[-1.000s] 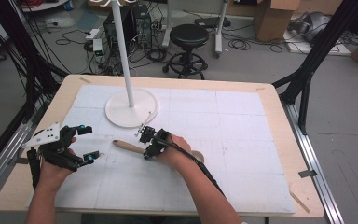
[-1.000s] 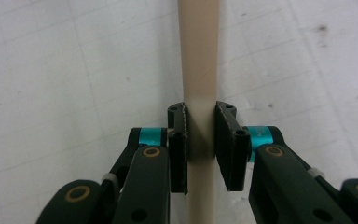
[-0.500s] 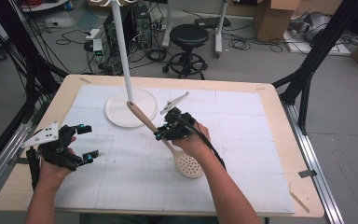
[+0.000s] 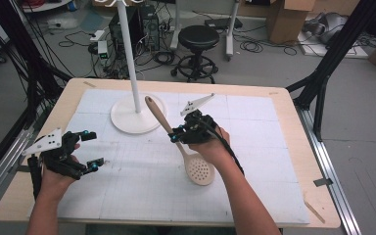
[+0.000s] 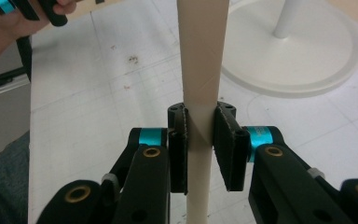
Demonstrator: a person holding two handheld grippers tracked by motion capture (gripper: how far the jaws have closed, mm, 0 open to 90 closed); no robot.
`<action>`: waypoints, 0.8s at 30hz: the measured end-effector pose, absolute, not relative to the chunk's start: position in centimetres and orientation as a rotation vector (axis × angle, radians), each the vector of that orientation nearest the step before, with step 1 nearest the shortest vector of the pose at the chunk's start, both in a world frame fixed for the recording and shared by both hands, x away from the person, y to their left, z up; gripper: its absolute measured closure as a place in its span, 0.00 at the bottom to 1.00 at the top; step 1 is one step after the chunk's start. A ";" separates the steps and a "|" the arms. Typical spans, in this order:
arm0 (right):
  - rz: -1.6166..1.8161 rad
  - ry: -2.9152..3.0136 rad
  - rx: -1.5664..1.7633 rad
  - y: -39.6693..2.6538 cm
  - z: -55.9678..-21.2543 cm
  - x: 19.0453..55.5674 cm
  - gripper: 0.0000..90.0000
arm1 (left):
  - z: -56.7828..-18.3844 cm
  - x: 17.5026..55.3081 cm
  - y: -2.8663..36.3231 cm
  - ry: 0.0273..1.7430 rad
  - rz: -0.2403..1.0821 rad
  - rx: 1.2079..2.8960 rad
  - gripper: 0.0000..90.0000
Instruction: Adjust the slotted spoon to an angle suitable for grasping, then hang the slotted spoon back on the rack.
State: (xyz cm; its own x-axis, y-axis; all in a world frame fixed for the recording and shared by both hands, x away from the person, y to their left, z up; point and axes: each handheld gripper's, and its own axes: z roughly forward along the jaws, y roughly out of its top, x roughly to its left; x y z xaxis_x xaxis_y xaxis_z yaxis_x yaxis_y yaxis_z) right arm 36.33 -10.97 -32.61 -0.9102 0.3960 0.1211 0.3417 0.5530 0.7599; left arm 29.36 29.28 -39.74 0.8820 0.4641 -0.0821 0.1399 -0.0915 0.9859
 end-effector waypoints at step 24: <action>1.494 2.543 0.637 -13.0 -27.3 38.3 0.85 | -39.6 29.2 29.3 0.473 0.293 1.656 0.02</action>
